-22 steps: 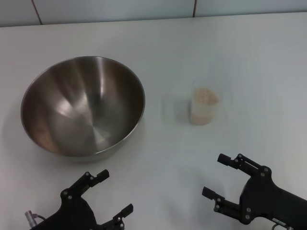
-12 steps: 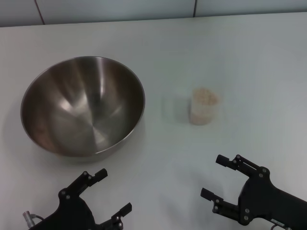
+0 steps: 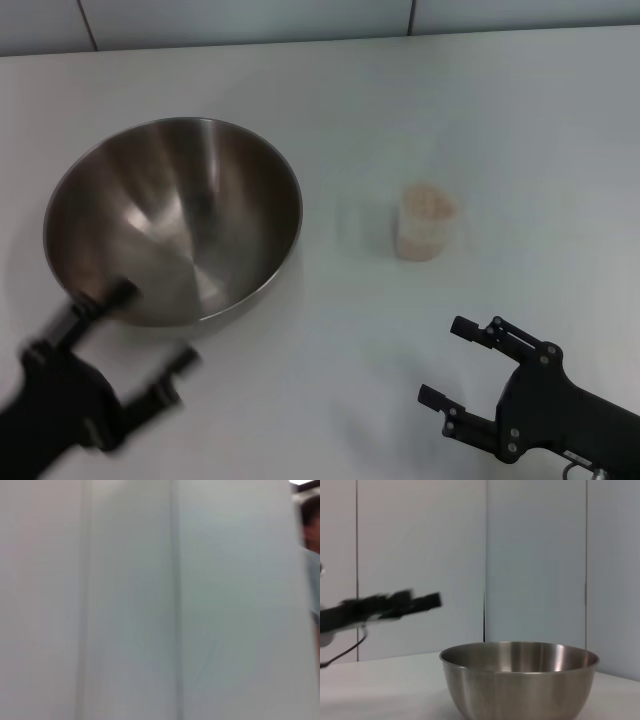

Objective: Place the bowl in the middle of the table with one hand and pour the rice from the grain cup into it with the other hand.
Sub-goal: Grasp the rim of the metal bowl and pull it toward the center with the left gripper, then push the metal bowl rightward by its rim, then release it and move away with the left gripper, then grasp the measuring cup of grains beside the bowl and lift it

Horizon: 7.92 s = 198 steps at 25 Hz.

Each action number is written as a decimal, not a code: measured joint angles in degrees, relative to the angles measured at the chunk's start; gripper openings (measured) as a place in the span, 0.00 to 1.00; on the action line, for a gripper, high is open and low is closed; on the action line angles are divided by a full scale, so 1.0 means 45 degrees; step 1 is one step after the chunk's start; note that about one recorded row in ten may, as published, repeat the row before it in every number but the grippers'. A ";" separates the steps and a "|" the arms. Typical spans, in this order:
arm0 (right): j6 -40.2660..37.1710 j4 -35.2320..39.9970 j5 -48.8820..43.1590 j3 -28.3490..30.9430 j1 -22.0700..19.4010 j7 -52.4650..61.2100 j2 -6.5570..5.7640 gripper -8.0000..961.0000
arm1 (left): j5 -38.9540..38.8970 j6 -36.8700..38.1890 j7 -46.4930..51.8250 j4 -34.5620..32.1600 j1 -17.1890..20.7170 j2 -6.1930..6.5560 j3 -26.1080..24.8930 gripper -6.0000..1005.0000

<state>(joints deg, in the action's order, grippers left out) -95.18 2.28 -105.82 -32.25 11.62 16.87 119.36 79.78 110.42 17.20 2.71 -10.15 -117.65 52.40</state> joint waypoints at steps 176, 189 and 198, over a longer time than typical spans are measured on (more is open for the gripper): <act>0.5462 -0.4017 0.0034 0.8991 0.1284 -0.5186 0.0078 0.80 | 0.1120 -0.3612 0.2233 -0.5094 0.1818 0.0200 -0.0802 0.86; 0.5878 -0.4062 0.0056 0.9199 0.1711 -0.5199 0.0095 0.80 | 0.1178 -0.3600 0.2224 -0.5063 0.1805 0.0168 -0.0679 0.86; 0.6219 -0.4061 0.0055 0.9661 0.1904 -0.5199 0.0098 0.76 | 0.1443 -0.3627 0.2215 -0.4849 0.1673 0.0195 -0.0668 0.86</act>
<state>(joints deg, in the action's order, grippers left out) -67.20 -15.99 -105.58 11.22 20.19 -6.52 119.80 86.28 94.10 27.17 -19.11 -2.62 -116.77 49.39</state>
